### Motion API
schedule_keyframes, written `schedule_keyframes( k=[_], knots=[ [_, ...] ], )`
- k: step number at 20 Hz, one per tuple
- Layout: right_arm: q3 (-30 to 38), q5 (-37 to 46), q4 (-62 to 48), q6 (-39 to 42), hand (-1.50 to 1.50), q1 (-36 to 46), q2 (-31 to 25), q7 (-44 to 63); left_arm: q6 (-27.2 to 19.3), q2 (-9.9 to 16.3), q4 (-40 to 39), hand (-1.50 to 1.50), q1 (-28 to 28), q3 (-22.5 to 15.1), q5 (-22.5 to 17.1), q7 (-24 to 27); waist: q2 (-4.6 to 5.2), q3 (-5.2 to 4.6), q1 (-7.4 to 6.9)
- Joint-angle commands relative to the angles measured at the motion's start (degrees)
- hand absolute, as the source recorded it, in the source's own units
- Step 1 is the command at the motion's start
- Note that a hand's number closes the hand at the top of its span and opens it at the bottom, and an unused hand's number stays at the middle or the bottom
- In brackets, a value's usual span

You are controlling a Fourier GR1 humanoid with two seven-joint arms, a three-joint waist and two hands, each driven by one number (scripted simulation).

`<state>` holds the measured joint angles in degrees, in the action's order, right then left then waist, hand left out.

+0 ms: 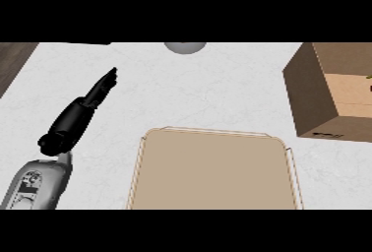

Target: Pick the bell pepper from the tray and place it in the cardboard box

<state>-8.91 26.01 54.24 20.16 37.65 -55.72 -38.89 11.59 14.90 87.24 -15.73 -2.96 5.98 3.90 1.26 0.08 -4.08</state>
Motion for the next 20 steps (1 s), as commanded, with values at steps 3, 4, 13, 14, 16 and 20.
schedule_keyframes(
  k=[3,4,13,14,16,20],
  knots=[
    [-6.2,10.6,-14.6,0.3,1.50,6.2,-1.2,-7.6,1.7,0.8,-1.7,0.00,0.2,0.5,-0.4,2.9,0.43,0.03,-0.69],
    [-7.0,11.9,-17.1,0.5,1.50,7.8,-0.1,-7.6,0.6,0.3,-1.5,0.00,-3.3,0.9,-0.1,-0.4,0.45,0.07,-0.61],
    [-5.4,4.3,-23.9,7.9,-1.50,13.0,2.7,-24.9,0.7,-0.3,-0.2,0.00,-0.5,0.4,-0.2,-0.9,-0.19,0.12,0.12],
    [-2.8,0.5,-25.0,6.7,-1.50,11.6,4.8,-25.1,0.4,-0.3,-0.3,0.00,-0.8,1.1,-0.6,-0.7,-0.01,0.26,0.24],
    [1.3,-7.4,-26.7,12.4,-1.50,11.8,9.7,-21.5,0.7,0.2,0.2,0.00,-0.3,0.5,0.1,-0.2,-0.24,0.31,-0.03],
    [7.4,-17.4,-32.9,20.6,-1.50,12.8,11.4,-13.5,0.5,-0.3,0.0,0.00,-0.6,0.5,0.0,-0.5,0.00,0.25,0.48]
  ],
)
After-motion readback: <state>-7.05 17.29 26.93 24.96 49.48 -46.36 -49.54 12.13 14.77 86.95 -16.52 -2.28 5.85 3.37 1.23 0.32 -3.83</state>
